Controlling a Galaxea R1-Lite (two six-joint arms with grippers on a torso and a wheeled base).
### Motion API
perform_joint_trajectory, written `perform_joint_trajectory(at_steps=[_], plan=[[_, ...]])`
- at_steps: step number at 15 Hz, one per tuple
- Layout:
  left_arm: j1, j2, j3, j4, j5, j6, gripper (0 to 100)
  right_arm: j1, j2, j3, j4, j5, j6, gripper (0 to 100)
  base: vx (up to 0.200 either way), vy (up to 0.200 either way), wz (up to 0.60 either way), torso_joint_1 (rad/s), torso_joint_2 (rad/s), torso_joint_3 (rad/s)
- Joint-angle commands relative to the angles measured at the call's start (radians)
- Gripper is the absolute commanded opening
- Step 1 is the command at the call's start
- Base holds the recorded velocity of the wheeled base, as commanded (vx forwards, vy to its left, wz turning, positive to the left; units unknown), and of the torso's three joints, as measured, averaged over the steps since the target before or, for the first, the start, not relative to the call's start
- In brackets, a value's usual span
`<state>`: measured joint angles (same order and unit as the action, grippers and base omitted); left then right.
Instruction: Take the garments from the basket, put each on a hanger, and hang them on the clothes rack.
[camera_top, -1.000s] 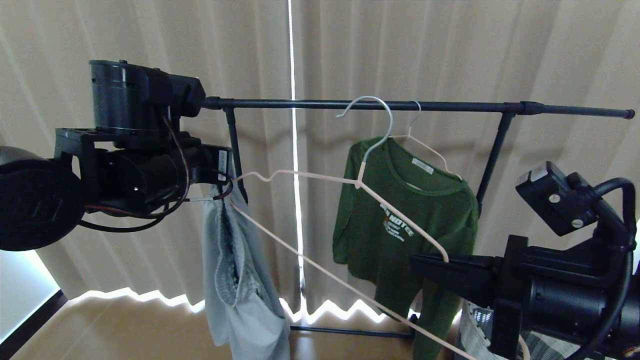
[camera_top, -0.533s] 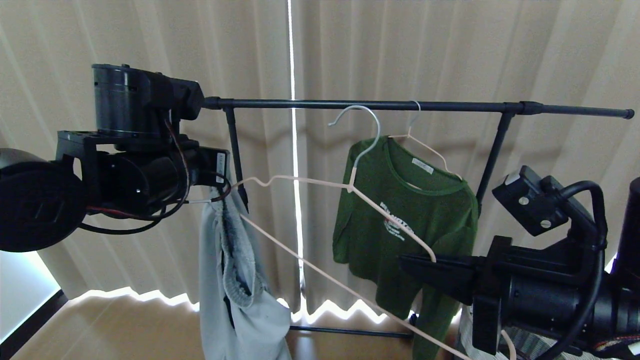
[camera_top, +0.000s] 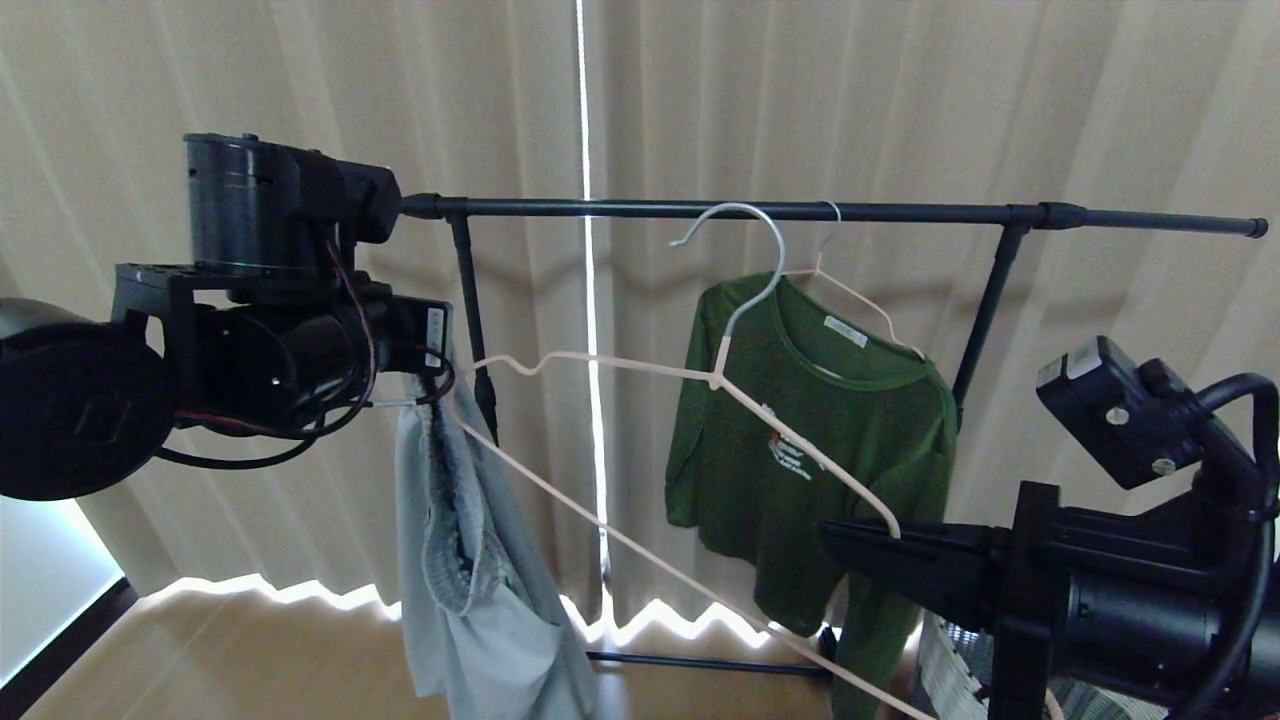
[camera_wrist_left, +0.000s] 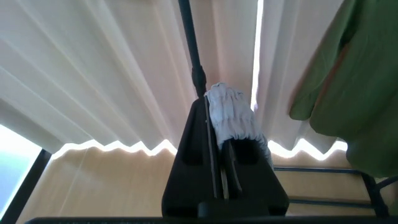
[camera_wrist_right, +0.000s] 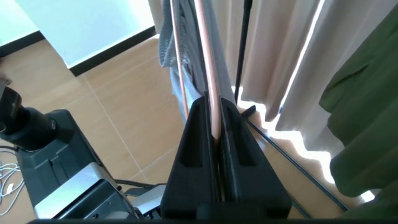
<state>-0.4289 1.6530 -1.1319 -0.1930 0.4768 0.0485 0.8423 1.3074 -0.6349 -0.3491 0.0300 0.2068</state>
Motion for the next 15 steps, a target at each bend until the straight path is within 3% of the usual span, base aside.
perform_joint_trajectory(at_steps=[1,6,10,15], plan=[[0.002,-0.002,0.001,0.0,0.0,0.001,0,0.012,-0.004,0.0,-0.001,0.001,0.0,0,0.0,0.0,0.0,0.0,0.0,0.0],[-0.002,-0.005,0.001,0.001,0.005,0.001,0,0.012,0.075,-0.014,-0.01,-0.01,0.0,0,0.0,0.0,0.0,0.0,0.0,0.0],[-0.004,-0.009,0.003,0.001,0.039,0.007,0,-0.002,0.173,-0.068,-0.011,-0.076,0.009,0,0.0,0.0,0.0,0.0,0.0,0.0],[-0.014,-0.015,0.021,0.003,0.045,0.005,0,0.003,0.269,-0.178,-0.014,-0.114,0.103,0,0.0,0.0,0.0,0.0,0.0,0.0]])
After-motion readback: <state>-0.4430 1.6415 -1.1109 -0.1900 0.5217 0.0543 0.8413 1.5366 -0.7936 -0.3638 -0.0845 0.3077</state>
